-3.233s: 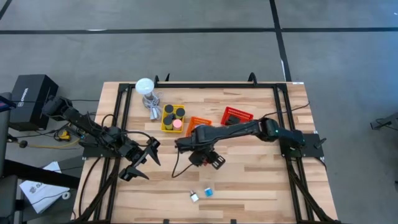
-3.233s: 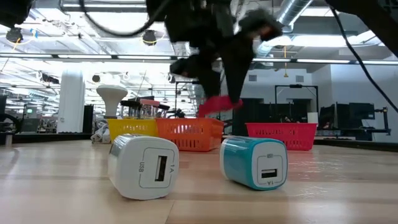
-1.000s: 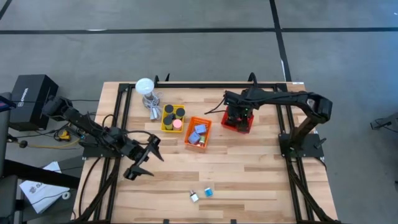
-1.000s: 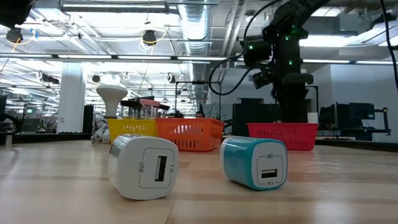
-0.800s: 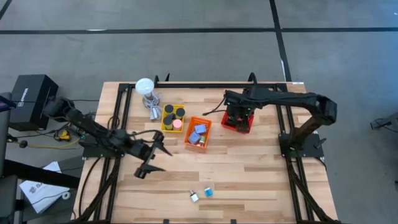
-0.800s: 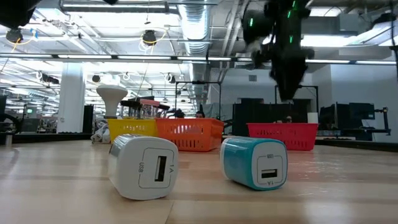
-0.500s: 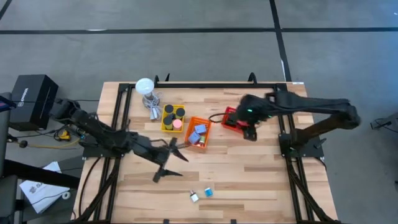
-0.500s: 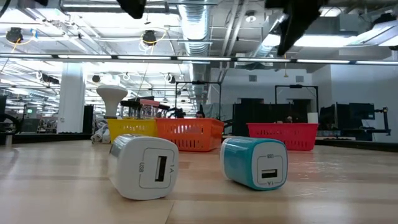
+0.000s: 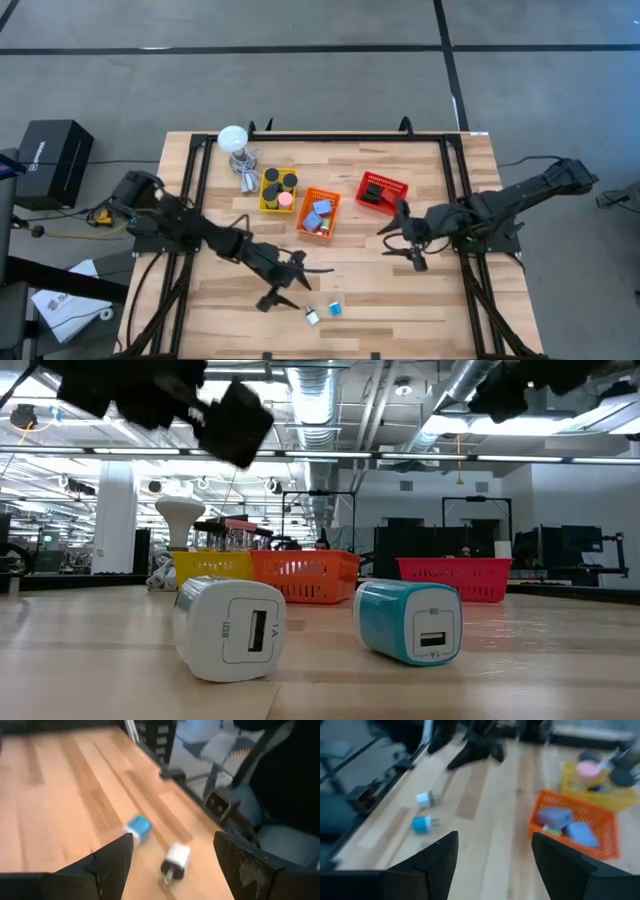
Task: Pick & Place Office items
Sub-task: Put the white charger adapter into the orange bin
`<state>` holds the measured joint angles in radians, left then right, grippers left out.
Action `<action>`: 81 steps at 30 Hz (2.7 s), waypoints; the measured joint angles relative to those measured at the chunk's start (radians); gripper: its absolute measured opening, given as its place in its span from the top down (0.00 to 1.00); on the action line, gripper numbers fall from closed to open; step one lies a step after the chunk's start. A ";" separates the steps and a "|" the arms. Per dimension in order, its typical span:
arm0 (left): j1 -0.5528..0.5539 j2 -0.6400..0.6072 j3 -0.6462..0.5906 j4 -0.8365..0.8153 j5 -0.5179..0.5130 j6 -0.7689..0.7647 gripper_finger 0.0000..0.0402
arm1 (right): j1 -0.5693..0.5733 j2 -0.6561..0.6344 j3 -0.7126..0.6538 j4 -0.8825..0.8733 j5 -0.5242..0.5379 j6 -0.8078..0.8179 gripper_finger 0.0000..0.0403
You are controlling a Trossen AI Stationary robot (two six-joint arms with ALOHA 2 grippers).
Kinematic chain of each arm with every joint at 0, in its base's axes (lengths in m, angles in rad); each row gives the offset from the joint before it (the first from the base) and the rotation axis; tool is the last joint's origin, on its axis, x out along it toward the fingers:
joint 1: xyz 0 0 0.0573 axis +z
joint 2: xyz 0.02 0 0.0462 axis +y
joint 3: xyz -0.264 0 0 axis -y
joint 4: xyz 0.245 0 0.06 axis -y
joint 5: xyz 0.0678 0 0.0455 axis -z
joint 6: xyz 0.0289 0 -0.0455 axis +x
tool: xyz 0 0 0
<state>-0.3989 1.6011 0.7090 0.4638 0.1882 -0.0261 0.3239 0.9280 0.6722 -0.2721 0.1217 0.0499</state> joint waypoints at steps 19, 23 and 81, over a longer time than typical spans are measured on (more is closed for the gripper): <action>0.012 0.350 0.201 0.017 0.161 0.046 0.32 | 0.042 -0.512 -0.257 0.157 0.104 -0.083 0.40; 0.002 0.405 0.210 0.017 0.164 0.044 0.32 | 0.039 -0.576 -0.296 0.132 0.105 -0.093 0.40; 0.555 0.071 0.211 -0.285 -0.041 0.176 0.65 | 0.041 -0.580 -0.307 0.053 0.104 -0.049 0.40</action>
<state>0.1565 1.6722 0.9195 0.1785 0.1470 0.1502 0.3653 0.3477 0.3649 -0.2190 0.2253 0.0006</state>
